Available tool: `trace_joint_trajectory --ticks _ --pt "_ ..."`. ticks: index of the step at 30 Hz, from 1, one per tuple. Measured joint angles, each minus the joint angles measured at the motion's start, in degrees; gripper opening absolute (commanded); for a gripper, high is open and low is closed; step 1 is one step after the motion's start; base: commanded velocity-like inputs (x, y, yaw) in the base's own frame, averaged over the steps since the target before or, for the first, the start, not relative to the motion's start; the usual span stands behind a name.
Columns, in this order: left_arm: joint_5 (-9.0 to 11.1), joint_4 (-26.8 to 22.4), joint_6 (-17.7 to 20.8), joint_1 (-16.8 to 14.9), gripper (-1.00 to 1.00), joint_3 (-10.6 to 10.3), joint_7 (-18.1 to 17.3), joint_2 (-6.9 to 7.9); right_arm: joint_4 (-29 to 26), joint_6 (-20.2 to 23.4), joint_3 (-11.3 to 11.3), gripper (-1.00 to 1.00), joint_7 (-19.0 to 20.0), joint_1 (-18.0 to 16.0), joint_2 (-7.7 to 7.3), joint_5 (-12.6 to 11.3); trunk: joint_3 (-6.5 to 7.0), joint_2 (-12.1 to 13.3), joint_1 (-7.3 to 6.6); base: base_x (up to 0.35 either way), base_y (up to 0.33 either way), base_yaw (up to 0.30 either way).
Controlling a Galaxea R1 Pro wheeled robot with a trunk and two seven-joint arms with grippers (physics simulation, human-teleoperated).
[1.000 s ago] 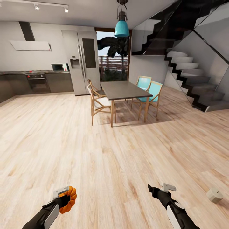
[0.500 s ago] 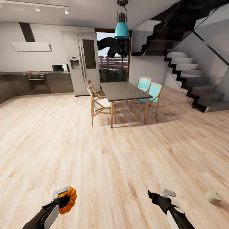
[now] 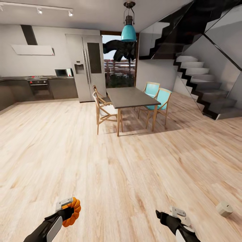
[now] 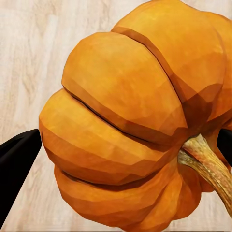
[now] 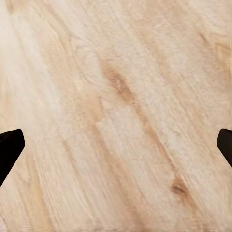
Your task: Place each of the two pumpkins and all three candles from the living room inside a cabinet in the living room (use any cabinet), then make sure every cabinet is closed, and position the cauldron so it is next to a table in the living room.
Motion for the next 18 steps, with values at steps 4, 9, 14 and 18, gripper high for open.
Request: trace_joint_trajectory --ticks 4,9,14,18 --pt "0.00 0.01 0.97 -0.08 -1.00 0.00 -0.05 0.03 2.53 -0.13 0.03 1.00 -2.35 0.02 0.00 0.13 0.72 1.60 -0.88 0.000 0.000 0.000" --pt "-0.10 0.01 3.06 -0.15 -1.00 0.00 -0.13 0.07 3.18 -1.29 0.02 1.00 -3.45 0.02 0.01 0.14 1.62 3.61 -1.98 0.000 0.000 0.000" --pt "-0.29 0.02 7.66 -0.27 -1.00 -0.01 -0.14 0.08 3.34 -1.53 0.00 1.00 -3.61 0.02 0.01 0.14 2.51 5.62 -3.08 0.000 0.000 0.000" --pt "-0.42 0.00 8.79 -0.30 -1.00 0.00 -0.13 0.08 3.35 -1.57 0.00 1.00 -3.62 0.02 0.03 0.14 3.23 7.22 -3.95 0.000 0.000 0.000"
